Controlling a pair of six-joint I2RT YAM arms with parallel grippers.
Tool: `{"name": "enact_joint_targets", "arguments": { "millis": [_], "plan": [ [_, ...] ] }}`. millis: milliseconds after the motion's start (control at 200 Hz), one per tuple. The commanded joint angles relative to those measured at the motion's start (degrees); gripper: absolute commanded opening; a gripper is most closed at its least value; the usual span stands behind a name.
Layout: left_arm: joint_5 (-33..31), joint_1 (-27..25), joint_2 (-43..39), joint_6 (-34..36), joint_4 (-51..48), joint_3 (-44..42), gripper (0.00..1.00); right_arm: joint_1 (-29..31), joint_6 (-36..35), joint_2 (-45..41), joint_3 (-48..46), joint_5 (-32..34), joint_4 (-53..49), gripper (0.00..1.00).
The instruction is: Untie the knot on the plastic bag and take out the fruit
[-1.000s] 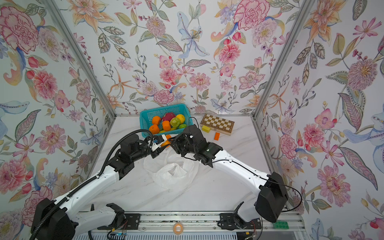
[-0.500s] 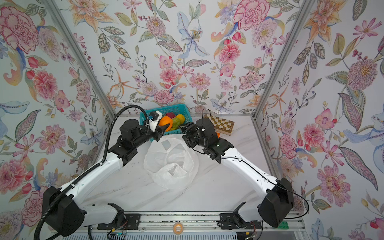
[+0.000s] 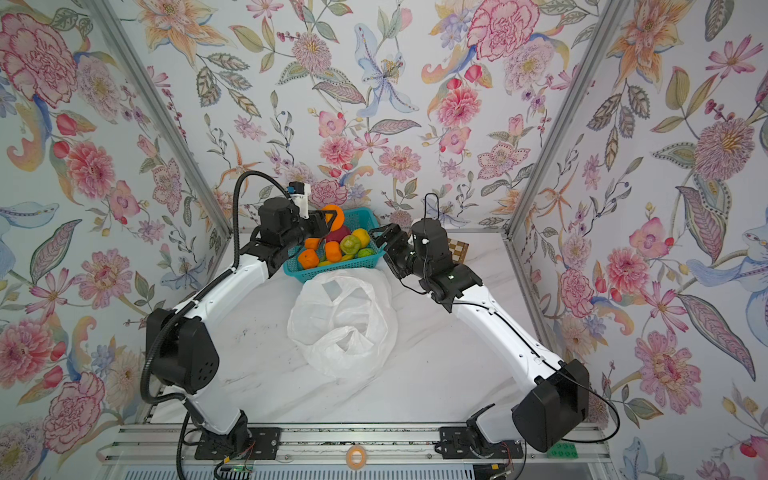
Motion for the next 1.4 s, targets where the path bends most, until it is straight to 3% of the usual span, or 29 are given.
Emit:
{"name": "enact_joint_targets", "arguments": {
  "millis": [0, 255, 430, 796, 1071, 1206, 1391],
  "plan": [
    [4.18, -0.1, 4.92, -7.54, -2.73, 5.58, 0.29, -2.79, -2.18, 1.7, 1.27, -3.11, -2.33, 0.93],
    [-7.24, 1.95, 11.22, -10.83, -6.92, 9.62, 0.29, -6.47, -2.65, 3.17, 2.16, -6.88, -3.5, 0.98],
    [-10.87, 5.42, 15.22, -11.16, -11.14, 11.62, 0.3, -8.14, -2.64, 4.52, 2.85, -8.46, -3.7, 0.99],
    [-9.56, 10.57, 22.44, -13.18, -12.18, 13.32, 0.31, -9.28, -2.21, 9.14, 6.0, -11.21, -3.72, 0.99],
    [-0.31, 11.69, 28.96, -14.96, -12.36, 16.84, 0.36, -9.21, -1.77, 11.53, 7.94, -11.82, -3.89, 0.99],
    [0.68, 11.67, 30.09, -14.12, -13.15, 17.19, 0.44, -9.13, -1.71, 12.0, 8.43, -12.04, -3.89, 0.99],
    [0.51, 11.57, 29.05, -10.18, -13.92, 16.84, 0.72, -8.01, -5.67, 13.64, 12.01, -12.86, -6.28, 0.99]
  ]
}}
